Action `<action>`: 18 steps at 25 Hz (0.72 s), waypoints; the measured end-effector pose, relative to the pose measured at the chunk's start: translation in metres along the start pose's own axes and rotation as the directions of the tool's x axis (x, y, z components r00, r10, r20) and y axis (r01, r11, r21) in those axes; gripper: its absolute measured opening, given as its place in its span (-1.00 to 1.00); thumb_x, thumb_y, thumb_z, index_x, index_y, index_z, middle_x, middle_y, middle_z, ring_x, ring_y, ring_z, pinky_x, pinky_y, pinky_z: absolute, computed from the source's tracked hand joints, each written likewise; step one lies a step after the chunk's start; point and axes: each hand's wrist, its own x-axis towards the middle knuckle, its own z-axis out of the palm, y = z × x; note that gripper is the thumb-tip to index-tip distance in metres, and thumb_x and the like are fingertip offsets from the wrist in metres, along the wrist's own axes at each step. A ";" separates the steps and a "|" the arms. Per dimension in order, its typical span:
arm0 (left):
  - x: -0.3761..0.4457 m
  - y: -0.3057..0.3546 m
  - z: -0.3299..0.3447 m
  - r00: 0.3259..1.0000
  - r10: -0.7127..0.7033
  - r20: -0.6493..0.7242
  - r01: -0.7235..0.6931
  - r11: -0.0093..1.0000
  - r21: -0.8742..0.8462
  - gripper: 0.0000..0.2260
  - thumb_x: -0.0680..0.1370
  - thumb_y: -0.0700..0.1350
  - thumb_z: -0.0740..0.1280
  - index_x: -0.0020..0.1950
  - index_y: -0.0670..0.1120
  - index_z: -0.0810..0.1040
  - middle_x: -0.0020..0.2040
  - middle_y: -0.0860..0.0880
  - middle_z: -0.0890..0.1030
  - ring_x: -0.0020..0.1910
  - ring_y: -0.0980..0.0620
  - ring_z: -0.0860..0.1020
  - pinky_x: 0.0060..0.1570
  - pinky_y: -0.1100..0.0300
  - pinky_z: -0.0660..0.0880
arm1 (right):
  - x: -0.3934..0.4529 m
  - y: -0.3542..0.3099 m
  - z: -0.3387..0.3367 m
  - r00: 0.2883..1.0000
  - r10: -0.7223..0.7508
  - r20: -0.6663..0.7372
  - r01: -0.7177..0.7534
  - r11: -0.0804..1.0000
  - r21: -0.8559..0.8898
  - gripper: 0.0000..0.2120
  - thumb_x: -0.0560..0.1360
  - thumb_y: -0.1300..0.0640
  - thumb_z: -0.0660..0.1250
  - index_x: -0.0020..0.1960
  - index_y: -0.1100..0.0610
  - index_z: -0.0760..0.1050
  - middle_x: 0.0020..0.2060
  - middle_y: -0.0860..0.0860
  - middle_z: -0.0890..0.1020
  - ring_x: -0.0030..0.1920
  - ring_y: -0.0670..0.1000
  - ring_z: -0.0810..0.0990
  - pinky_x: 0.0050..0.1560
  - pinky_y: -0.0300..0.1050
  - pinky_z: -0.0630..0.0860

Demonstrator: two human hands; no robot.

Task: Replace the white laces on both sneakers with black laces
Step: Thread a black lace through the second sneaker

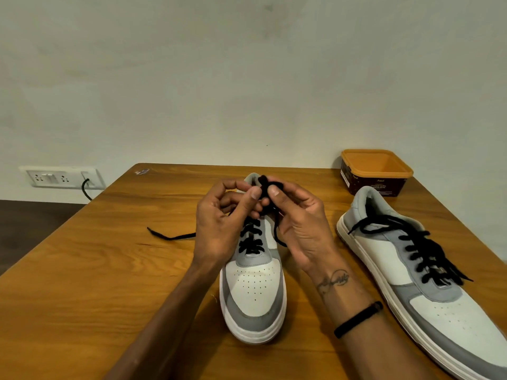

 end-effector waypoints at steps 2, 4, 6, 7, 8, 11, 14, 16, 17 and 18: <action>-0.001 0.000 -0.002 0.998 0.026 0.057 -0.029 0.998 0.047 -0.80 0.58 -0.12 0.47 0.18 -0.13 0.65 -0.05 -0.08 0.76 -0.01 -0.04 0.74 0.09 -0.03 0.68 | 0.003 -0.002 -0.002 0.999 0.036 -0.040 -0.031 0.992 0.121 -0.77 0.49 0.35 0.42 0.14 0.31 0.66 0.06 0.25 0.71 -0.14 0.04 0.66 0.01 -0.06 0.69; 0.001 -0.005 -0.006 0.994 0.067 0.087 -0.078 0.989 0.129 -0.84 0.61 -0.05 0.47 0.18 0.02 0.71 0.05 0.00 0.76 0.12 -0.04 0.71 0.25 -0.27 0.58 | 0.004 -0.004 -0.005 0.996 0.065 -0.065 -0.051 0.979 0.200 -0.80 0.53 0.38 0.38 0.15 0.32 0.64 0.04 0.23 0.72 -0.17 0.02 0.69 -0.01 -0.02 0.72; 0.004 -0.010 -0.011 0.989 0.100 0.106 -0.122 0.966 0.227 -0.84 0.62 0.08 0.43 0.18 0.20 0.72 0.11 0.12 0.75 0.19 -0.02 0.68 0.35 -0.42 0.41 | 0.006 -0.003 -0.009 0.993 0.081 -0.088 -0.061 0.975 0.214 -0.80 0.57 0.41 0.35 0.17 0.33 0.63 0.10 0.25 0.71 -0.13 0.04 0.72 0.05 0.05 0.72; 0.005 -0.011 -0.014 0.987 0.107 0.116 -0.134 0.956 0.260 -0.82 0.61 0.11 0.41 0.19 0.24 0.71 0.11 0.16 0.74 0.20 0.01 0.67 0.36 -0.43 0.39 | 0.006 -0.002 -0.010 0.992 0.081 -0.094 -0.060 0.977 0.205 -0.79 0.57 0.40 0.36 0.19 0.33 0.63 0.15 0.27 0.69 -0.10 0.04 0.72 0.07 0.05 0.72; 0.005 -0.012 -0.016 0.986 0.108 0.125 -0.139 0.950 0.278 -0.81 0.60 0.13 0.41 0.20 0.25 0.70 0.10 0.19 0.74 0.19 0.02 0.66 0.34 -0.42 0.40 | 0.006 0.000 -0.012 0.992 0.075 -0.101 -0.055 0.982 0.182 -0.78 0.56 0.40 0.38 0.20 0.34 0.63 0.19 0.28 0.68 -0.06 0.05 0.72 0.08 0.02 0.71; 0.004 -0.014 -0.019 0.989 0.085 0.124 -0.111 0.967 0.229 -0.78 0.56 0.11 0.46 0.19 0.15 0.73 0.09 0.11 0.75 0.16 -0.09 0.65 0.23 -0.38 0.50 | 0.005 0.004 -0.012 0.994 0.027 -0.104 -0.025 0.999 0.020 -0.73 0.51 0.32 0.45 0.19 0.32 0.65 0.17 0.26 0.70 0.05 0.10 0.70 0.07 -0.08 0.67; 0.002 -0.012 -0.017 0.998 0.012 0.060 -0.017 0.997 0.080 -0.81 0.56 -0.07 0.52 0.15 -0.07 0.75 0.06 -0.03 0.76 0.12 -0.13 0.70 0.17 -0.26 0.62 | 0.003 0.005 -0.009 0.999 0.015 -0.044 -0.019 0.996 -0.082 -0.68 0.42 0.26 0.50 0.17 0.31 0.68 0.02 0.22 0.72 -0.06 0.08 0.64 0.01 -0.14 0.65; 0.001 -0.008 -0.016 1.000 -0.018 0.026 0.016 0.998 0.062 -0.85 0.54 -0.16 0.51 0.10 -0.10 0.74 0.01 -0.05 0.76 0.05 -0.07 0.72 0.10 -0.09 0.67 | 0.001 0.007 -0.008 1.000 0.011 -0.014 -0.012 0.994 -0.109 -0.68 0.40 0.26 0.50 0.15 0.27 0.71 0.00 0.23 0.72 -0.08 0.09 0.60 -0.03 -0.19 0.62; 0.000 -0.007 -0.016 1.000 -0.024 0.020 0.023 0.998 0.058 -0.87 0.54 -0.17 0.51 0.08 -0.11 0.74 -0.01 -0.05 0.76 0.04 -0.05 0.73 0.07 0.00 0.67 | 0.001 0.007 -0.007 1.000 0.009 -0.007 -0.010 0.993 -0.119 -0.69 0.40 0.27 0.49 0.14 0.25 0.72 0.00 0.23 0.72 -0.08 0.09 0.60 -0.03 -0.20 0.62; 0.000 -0.006 -0.015 0.999 -0.029 0.013 0.028 0.999 0.046 -0.87 0.53 -0.18 0.52 0.07 -0.13 0.73 -0.02 -0.06 0.76 0.02 -0.04 0.73 0.04 0.08 0.67 | 0.000 0.006 -0.007 1.000 0.011 -0.003 -0.011 0.991 -0.130 -0.71 0.42 0.30 0.48 0.14 0.25 0.72 0.01 0.24 0.73 -0.06 0.10 0.61 -0.01 -0.20 0.62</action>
